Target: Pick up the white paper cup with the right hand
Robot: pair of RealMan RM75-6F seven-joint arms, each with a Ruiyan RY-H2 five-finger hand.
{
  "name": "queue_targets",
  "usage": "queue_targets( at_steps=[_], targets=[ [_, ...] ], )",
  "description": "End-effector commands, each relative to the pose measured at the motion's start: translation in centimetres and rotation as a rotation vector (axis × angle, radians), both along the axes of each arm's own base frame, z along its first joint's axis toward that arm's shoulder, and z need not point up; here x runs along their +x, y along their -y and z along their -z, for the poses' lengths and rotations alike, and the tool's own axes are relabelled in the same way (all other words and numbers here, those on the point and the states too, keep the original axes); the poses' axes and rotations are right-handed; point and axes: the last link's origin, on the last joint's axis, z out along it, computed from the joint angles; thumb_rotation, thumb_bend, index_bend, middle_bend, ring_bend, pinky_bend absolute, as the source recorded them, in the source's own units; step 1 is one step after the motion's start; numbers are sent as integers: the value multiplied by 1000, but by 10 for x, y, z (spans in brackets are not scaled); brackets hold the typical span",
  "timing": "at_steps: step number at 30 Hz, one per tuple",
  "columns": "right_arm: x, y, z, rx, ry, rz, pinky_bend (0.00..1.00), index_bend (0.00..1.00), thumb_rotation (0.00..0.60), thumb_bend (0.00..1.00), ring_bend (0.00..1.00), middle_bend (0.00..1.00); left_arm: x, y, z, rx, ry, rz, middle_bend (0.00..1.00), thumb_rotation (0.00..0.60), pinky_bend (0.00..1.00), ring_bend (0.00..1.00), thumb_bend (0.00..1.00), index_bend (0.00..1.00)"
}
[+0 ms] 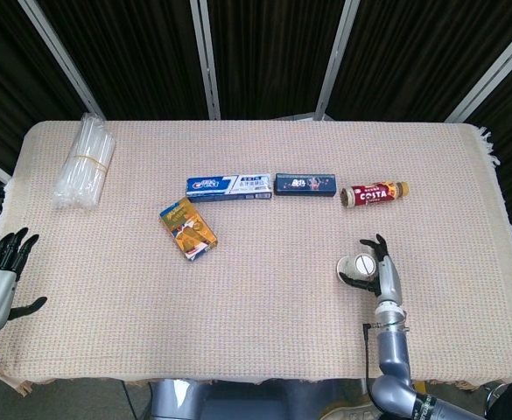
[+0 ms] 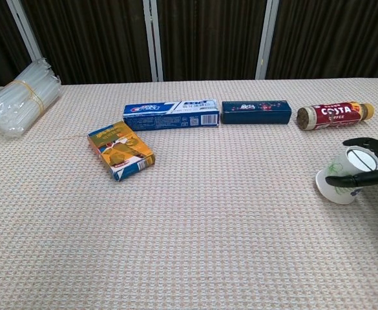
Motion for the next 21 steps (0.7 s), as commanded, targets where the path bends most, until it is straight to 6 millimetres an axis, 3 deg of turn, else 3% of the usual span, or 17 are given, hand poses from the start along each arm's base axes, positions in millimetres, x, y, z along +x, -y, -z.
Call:
queue_targets(
  at_steps=[1, 5, 13, 16, 21],
  targets=[
    [-1, -5, -6, 11, -32, -15, 0, 40, 600, 179, 0, 0, 0, 0, 0, 0, 0, 0, 0, 600, 0, 0, 0, 0],
    [5, -10, -19, -14, -19, -44, 0, 28, 600, 166, 0, 0, 0, 0, 0, -1, 1, 0, 0, 600, 0, 0, 0, 0],
    [25, -3, -78, -218, -184, -205, 0, 51, 600, 153, 0, 0, 0, 0, 0, -1, 0, 0, 0, 600, 0, 0, 0, 0],
    [23, 1, -101, -178, -338, -251, 0, 152, 600, 137, 0, 0, 0, 0, 0, 0, 0, -1, 0, 600, 0, 0, 0, 0],
    [1, -8, -139, -57, -667, -314, 0, 146, 600, 80, 0, 0, 0, 0, 0, 1, -1, -1, 0, 600, 0, 0, 0, 0]
  ],
)
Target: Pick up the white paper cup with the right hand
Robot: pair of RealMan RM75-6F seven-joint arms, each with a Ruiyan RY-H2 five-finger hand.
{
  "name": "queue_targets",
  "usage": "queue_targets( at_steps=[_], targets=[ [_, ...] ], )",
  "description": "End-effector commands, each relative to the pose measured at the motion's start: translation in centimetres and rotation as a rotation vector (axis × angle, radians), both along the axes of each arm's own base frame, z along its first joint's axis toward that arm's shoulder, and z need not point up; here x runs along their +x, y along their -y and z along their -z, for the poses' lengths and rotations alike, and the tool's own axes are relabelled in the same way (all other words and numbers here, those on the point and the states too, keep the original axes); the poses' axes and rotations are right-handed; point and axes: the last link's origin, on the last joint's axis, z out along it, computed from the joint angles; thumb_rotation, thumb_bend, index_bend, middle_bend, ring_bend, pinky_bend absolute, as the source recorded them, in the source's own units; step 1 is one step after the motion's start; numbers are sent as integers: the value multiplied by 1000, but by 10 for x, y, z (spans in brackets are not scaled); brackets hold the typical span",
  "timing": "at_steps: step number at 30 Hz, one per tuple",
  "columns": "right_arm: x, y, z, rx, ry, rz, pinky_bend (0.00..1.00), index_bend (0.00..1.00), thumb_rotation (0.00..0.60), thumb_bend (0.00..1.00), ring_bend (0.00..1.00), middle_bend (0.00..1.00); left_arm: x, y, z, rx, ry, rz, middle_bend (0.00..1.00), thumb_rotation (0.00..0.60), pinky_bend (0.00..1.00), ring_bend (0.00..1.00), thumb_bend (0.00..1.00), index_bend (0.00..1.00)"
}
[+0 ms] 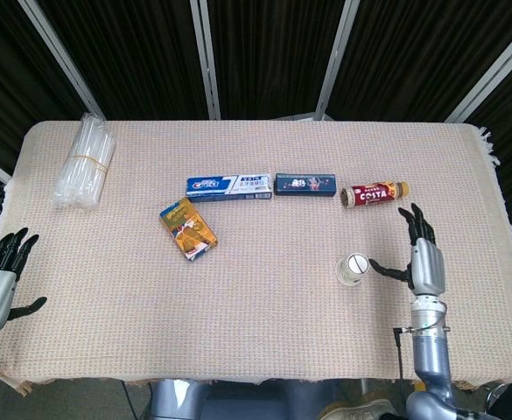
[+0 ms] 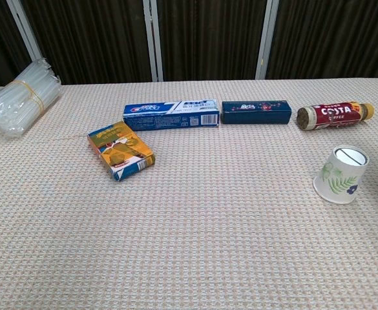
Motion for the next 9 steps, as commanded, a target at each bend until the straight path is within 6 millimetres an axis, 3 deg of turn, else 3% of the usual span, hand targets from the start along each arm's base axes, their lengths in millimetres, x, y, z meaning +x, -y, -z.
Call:
queue_targets(
  at_steps=[1, 9],
  targets=[
    [-16, -12, -32, 73, -311, -32, 0, 127, 600, 70, 0, 0, 0, 0, 0, 1, -1, 0, 0, 600, 0, 0, 0, 0],
    [-45, -29, -43, 95, -513, -8, 0, 87, 600, 62, 0, 0, 1, 0, 0, 5, -4, -1, 0, 600, 0, 0, 0, 0]
  ],
)
